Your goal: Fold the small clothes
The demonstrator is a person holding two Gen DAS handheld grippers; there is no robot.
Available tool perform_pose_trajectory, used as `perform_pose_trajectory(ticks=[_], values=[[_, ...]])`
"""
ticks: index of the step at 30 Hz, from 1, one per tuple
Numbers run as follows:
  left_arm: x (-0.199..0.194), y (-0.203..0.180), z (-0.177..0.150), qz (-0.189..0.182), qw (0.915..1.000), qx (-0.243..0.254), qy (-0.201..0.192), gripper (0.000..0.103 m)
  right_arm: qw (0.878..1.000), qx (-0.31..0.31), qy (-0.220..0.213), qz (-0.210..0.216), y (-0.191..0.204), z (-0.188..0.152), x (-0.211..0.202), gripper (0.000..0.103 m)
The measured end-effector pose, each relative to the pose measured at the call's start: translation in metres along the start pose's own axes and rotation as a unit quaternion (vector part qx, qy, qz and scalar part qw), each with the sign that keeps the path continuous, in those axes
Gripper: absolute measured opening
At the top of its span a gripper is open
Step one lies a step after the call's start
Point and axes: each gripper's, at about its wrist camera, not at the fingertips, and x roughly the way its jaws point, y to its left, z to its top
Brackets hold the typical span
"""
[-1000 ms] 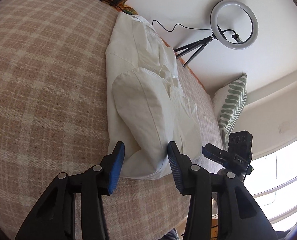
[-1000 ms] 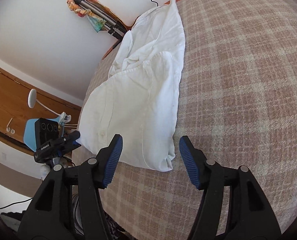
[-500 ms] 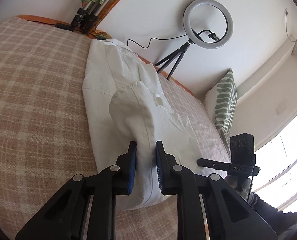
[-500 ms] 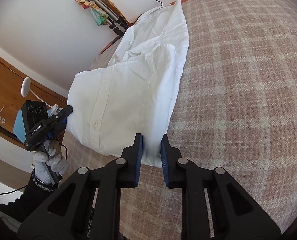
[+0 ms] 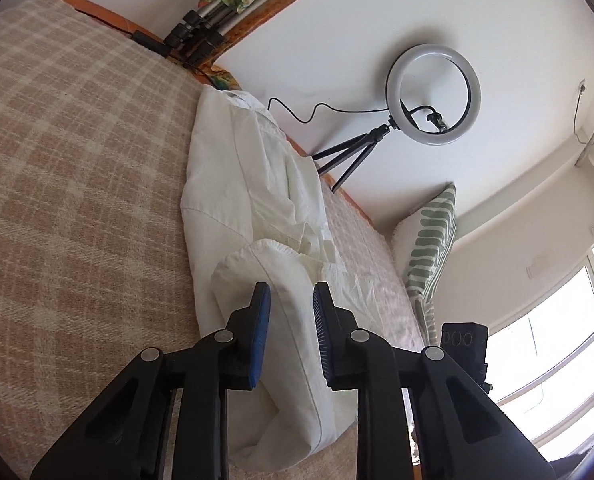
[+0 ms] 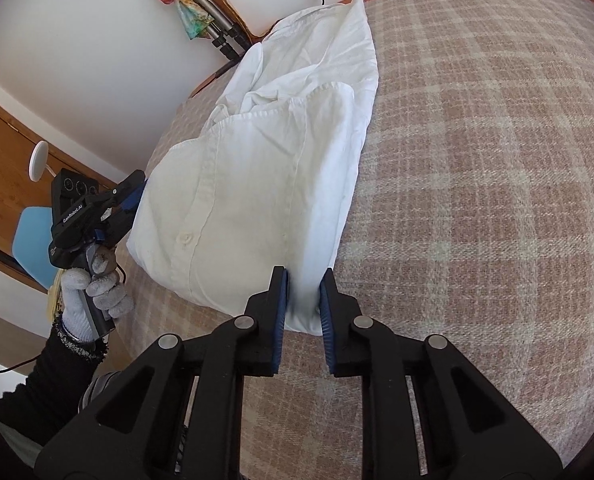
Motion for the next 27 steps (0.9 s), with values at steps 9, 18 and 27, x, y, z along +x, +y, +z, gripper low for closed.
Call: perform_pose_trajectory(ticks=[9,18,27], values=[[-0.017,0.006,0.011,0.036,0.9993,-0.008,-0.005,0.013,1.0,0.015,-0.011,0.017,-0.002,0.008,-0.012,0.021],[0.002,-0.074,-0.025,0.102,0.9784,0.178,0.024,0.014,0.994,-0.088,-0.057,-0.021,0.053,0.044,-0.022,0.021],[0.022,-0.017,-0.054,0.161,0.9705,0.165,0.07,0.013,0.994,-0.071,0.007,-0.077,0.024,0.062,0.043,0.01]])
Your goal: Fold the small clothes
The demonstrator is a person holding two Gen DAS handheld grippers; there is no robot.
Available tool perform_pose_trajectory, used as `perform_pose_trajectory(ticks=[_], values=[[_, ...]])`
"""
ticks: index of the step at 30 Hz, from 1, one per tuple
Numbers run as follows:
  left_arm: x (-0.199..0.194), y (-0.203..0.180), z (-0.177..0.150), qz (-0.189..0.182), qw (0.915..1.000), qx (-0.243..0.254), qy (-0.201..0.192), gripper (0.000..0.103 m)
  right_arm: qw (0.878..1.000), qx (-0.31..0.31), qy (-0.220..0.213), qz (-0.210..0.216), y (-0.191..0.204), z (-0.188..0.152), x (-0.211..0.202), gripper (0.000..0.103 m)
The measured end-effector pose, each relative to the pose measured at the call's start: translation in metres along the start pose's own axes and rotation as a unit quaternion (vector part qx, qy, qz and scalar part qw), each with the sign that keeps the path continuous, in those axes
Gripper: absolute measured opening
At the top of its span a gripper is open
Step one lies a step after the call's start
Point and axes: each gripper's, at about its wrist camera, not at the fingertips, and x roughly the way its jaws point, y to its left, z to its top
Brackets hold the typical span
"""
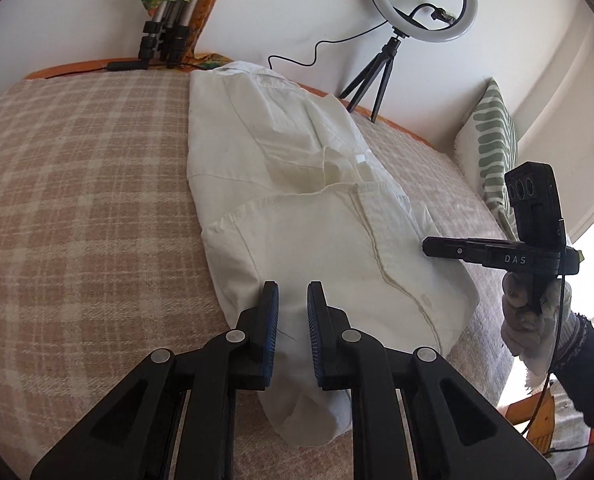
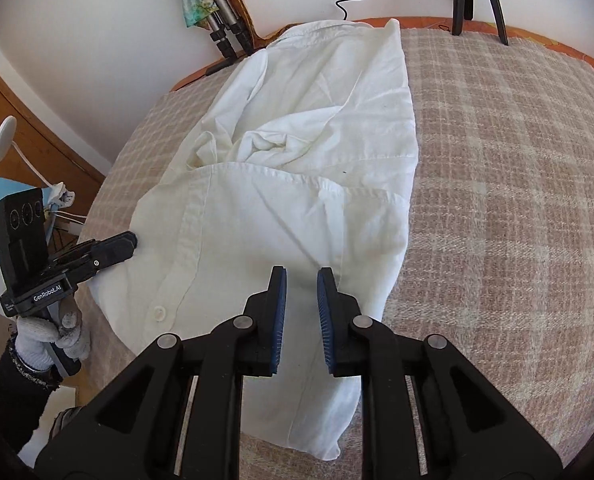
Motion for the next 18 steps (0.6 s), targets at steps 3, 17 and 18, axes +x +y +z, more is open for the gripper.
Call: perform_pose_trajectory(ticks=[3,17,18], values=[[-0.014,0.002,0.0,-0.005,0.9997,-0.008,-0.023,0.013,1.0,0.001,-0.001,0.004,0.0,0.003,-0.005,0.01],[-0.028,-0.024,0.024,-0.015,0.9988,0.038,-0.027,0.013,0.999,-0.035,-0.038,-0.002,0.013,0.015,-0.041,0.015],[-0.026,-0.02,0.031,-0.014,0.9989,0.035,-0.029,0.013,0.999,-0.032,-0.041,-0.002,0.01,0.02,-0.043,0.015]])
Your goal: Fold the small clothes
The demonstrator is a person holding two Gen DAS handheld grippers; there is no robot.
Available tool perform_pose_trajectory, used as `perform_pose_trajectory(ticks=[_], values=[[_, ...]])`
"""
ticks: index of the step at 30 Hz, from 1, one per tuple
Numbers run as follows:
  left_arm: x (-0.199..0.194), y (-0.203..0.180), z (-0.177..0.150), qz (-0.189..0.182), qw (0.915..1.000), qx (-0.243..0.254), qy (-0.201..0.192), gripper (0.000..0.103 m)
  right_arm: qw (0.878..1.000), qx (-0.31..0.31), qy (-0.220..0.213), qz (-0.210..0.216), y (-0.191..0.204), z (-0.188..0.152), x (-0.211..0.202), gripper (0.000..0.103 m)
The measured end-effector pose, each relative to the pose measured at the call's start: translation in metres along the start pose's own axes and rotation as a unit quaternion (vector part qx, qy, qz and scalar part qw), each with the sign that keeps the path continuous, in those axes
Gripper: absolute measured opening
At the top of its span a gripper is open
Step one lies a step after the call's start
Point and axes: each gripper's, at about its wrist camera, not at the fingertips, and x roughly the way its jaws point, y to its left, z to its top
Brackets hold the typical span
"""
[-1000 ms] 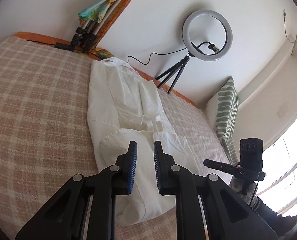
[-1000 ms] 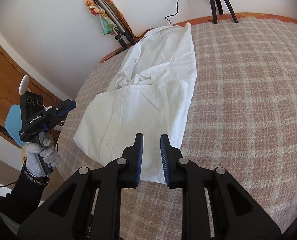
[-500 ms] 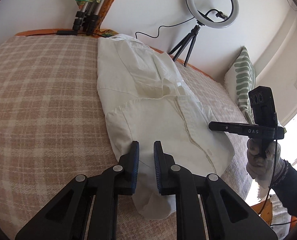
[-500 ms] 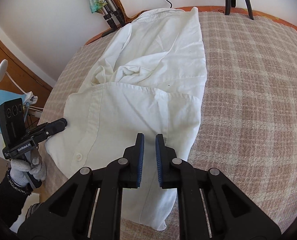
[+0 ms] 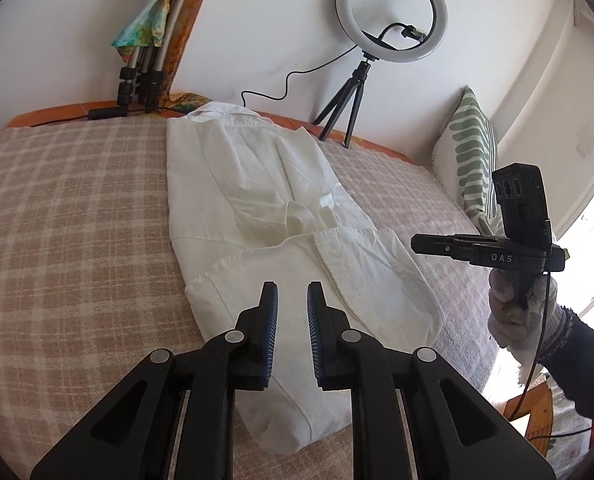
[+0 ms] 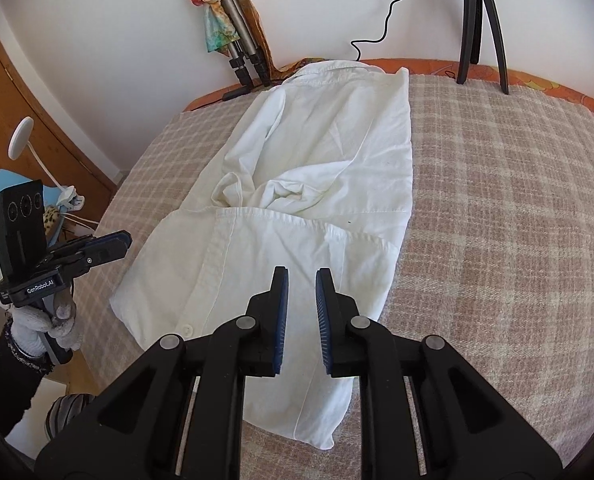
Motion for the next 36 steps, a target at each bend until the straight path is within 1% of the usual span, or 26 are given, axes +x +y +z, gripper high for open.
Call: perform_pose_trajectory(ticks=[2,3,5,6,7,8,9,10,11,13,16,21,22,23,24,25,26,28,29,30,32,33,34,35,36], values=[[0.008,0.01,0.015,0.004,1.0,-0.004,0.0,0.013,1.0,0.006,-0.005,-0.003,-0.008,0.012,0.0,0.016],[0.014,0.014,0.024,0.008,1.0,-0.001,0.002,0.014,1.0,0.008,-0.006,-0.002,-0.013,0.018,0.001,0.018],[0.025,0.025,0.039,0.022,0.9998,-0.003,0.003,0.014,1.0,0.016,-0.008,0.001,-0.024,0.032,0.007,0.03],[0.031,0.029,0.047,0.021,0.9998,-0.003,0.004,0.014,1.0,0.018,-0.01,-0.001,-0.029,0.039,0.011,0.043],[0.037,0.034,0.055,0.028,0.9996,-0.003,0.004,0.014,1.0,0.018,-0.015,-0.012,-0.034,0.047,0.014,0.05],[0.043,0.04,0.062,0.034,0.9994,-0.004,0.003,0.014,0.999,0.013,-0.021,-0.026,-0.039,0.056,0.018,0.052],[0.051,0.047,0.069,0.037,0.9993,-0.007,0.004,0.017,0.999,0.01,-0.024,-0.034,-0.044,0.064,0.024,0.052],[0.058,0.054,0.076,0.045,0.9989,-0.013,0.006,0.023,0.999,0.012,-0.024,-0.037,-0.051,0.073,0.03,0.052],[0.064,0.061,0.082,0.057,0.9982,-0.018,0.003,0.024,0.999,0.017,-0.021,-0.036,-0.06,0.083,0.037,0.052],[0.077,0.07,0.093,0.071,0.9973,-0.019,0.003,0.024,0.999,0.035,-0.016,-0.032,-0.079,0.101,0.053,0.052],[0.096,0.077,0.104,0.09,0.9959,0.001,0.012,0.024,0.998,0.055,-0.013,-0.029,-0.099,0.124,0.076,0.052],[0.123,0.092,0.115,0.105,0.9942,-0.01,0.024,0.024,0.995,0.096,-0.015,0.005,-0.129,0.146,0.109,0.052],[0.127,0.094,0.116,0.108,0.9938,-0.008,0.025,0.024,0.995,0.101,-0.014,0.012,-0.132,0.147,0.115,0.051],[0.13,0.095,0.118,0.109,0.9936,-0.007,0.027,0.024,0.994,0.104,-0.014,0.025,-0.135,0.148,0.12,0.047],[0.133,0.095,0.118,0.113,0.9932,-0.004,0.028,0.024,0.994,0.105,-0.012,0.036,-0.136,0.15,0.125,0.029],[0.136,0.096,0.119,0.119,0.9925,0.0,0.029,0.024,0.994,0.101,-0.005,0.041,-0.136,0.151,0.129,0.003],[0.139,0.097,0.12,0.127,0.9914,0.005,0.029,0.024,0.995,0.093,0.002,0.034,-0.136,0.152,0.133,0.003],[0.144,0.099,0.12,0.141,0.9894,0.006,0.034,0.024,0.997,0.073,0.004,-0.001,-0.136,0.154,0.136,0.001],[0.147,0.101,0.12,0.145,0.9886,0.004,0.038,0.024,0.997,0.079,0.007,-0.004,-0.14,0.155,0.138,0.0],[0.149,0.103,0.122,0.146,0.9885,0.001,0.039,0.024,0.996,0.09,0.004,0.003,-0.145,0.155,0.138,0.0],[0.15,0.107,0.126,0.147,0.9885,-0.007,0.034,0.03,0.996,0.091,0.0,0.01,-0.148,0.156,0.138,0.0],[0.149,0.11,0.129,0.149,0.9883,-0.012,0.029,0.04,0.995,0.094,0.001,0.015,-0.15,0.156,0.138,0.001],[0.148,0.112,0.132,0.151,0.9882,-0.018,0.021,0.044,0.995,0.102,-0.001,0.016,-0.154,0.157,0.137,0.001],[0.148,0.115,0.135,0.151,0.9881,-0.024,0.012,0.047,0.994,0.107,-0.007,0.013,-0.156,0.158,0.135,0.001],[0.148,0.118,0.138,0.148,0.9884,-0.032,0.01,0.047,0.994,0.109,-0.014,0.01,-0.158,0.16,0.133,0.003]])
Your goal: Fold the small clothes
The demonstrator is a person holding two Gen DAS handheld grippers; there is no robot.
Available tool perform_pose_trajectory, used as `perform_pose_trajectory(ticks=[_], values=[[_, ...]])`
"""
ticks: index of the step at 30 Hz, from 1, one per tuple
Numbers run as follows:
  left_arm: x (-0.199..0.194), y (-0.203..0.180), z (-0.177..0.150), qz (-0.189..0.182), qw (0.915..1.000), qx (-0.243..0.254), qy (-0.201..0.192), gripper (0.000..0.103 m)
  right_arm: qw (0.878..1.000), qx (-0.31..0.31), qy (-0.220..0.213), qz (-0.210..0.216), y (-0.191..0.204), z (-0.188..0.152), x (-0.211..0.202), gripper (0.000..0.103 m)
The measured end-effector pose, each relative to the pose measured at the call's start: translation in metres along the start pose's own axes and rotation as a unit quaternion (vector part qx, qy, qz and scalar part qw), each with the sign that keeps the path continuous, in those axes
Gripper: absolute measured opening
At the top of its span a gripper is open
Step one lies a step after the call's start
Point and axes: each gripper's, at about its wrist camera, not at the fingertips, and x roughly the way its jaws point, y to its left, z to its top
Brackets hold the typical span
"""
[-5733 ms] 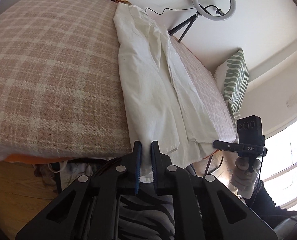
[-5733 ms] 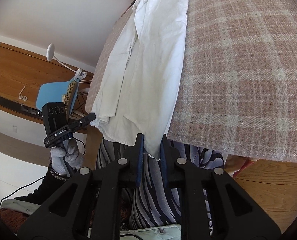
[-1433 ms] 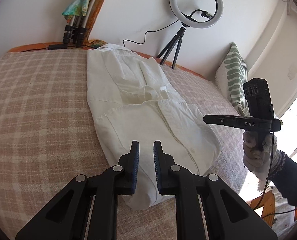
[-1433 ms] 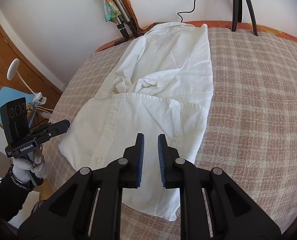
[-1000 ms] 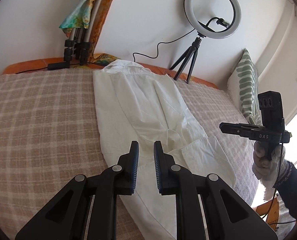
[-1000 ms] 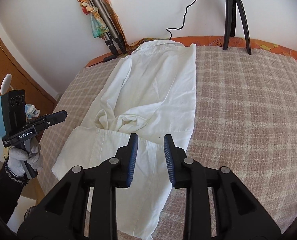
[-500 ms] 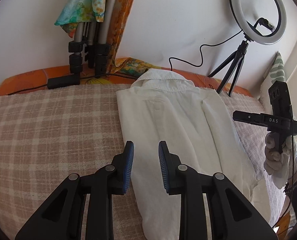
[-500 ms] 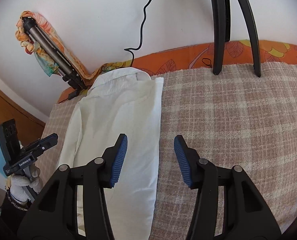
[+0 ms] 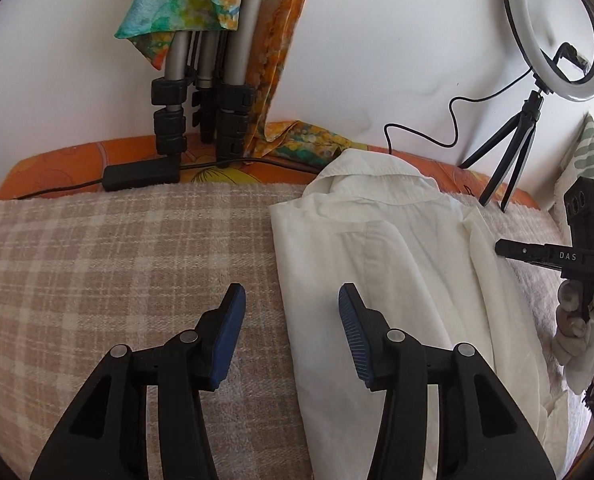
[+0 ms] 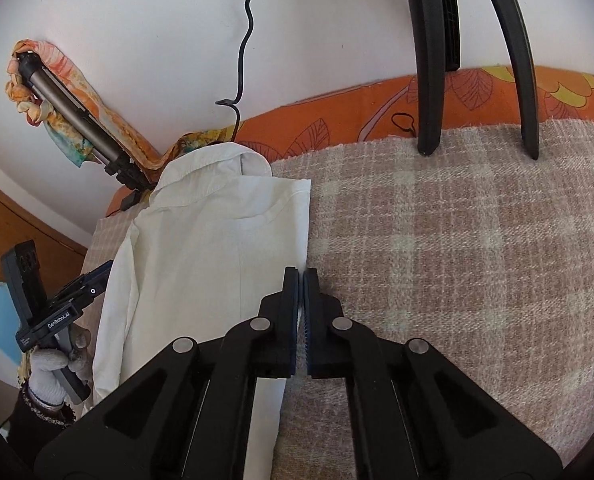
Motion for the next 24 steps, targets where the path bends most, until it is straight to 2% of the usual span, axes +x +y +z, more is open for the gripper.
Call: perform_pose_trajectory(ticks=[3,6,8,9,11,12,13,16,19,24], values=[[0.009,0.002,0.012,-0.013,0.9998,-0.01,0.006,0.047,1.0,0.01,-0.004,0.018,-0.003,0.009,-0.003,0.016],[0.02,0.002,0.022,-0.04,0.9989,-0.018,0.017,0.046,0.999,0.015,-0.01,0.029,-0.002,0.017,-0.002,0.039],[0.026,0.001,0.026,-0.058,0.9978,-0.023,0.023,0.044,0.999,0.014,-0.005,0.032,-0.002,0.022,0.005,0.04],[0.026,0.001,0.028,-0.063,0.9976,-0.023,0.019,0.04,0.999,0.015,-0.003,0.032,-0.002,0.024,0.009,0.04],[0.032,0.002,0.032,-0.083,0.9957,-0.028,0.031,0.026,0.999,0.016,-0.002,0.033,-0.003,0.025,0.014,0.036],[0.034,0.002,0.032,-0.082,0.9958,-0.03,0.029,0.018,0.999,0.019,-0.008,0.033,-0.005,0.025,0.015,0.024],[0.036,0.004,0.032,-0.088,0.995,-0.036,0.031,0.008,0.999,0.024,-0.009,0.032,-0.007,0.025,0.017,0.007],[0.038,0.009,0.032,-0.101,0.9929,-0.053,0.033,0.005,0.998,0.037,-0.007,0.044,-0.012,0.025,0.02,0.004],[0.033,0.004,0.031,-0.091,0.9945,-0.044,0.025,0.004,0.999,0.023,-0.013,0.027,-0.003,0.025,0.017,0.003],[0.01,0.005,0.035,-0.105,0.9923,-0.065,0.001,0.003,0.998,0.019,-0.039,0.039,0.006,0.027,-0.009,0.002]])
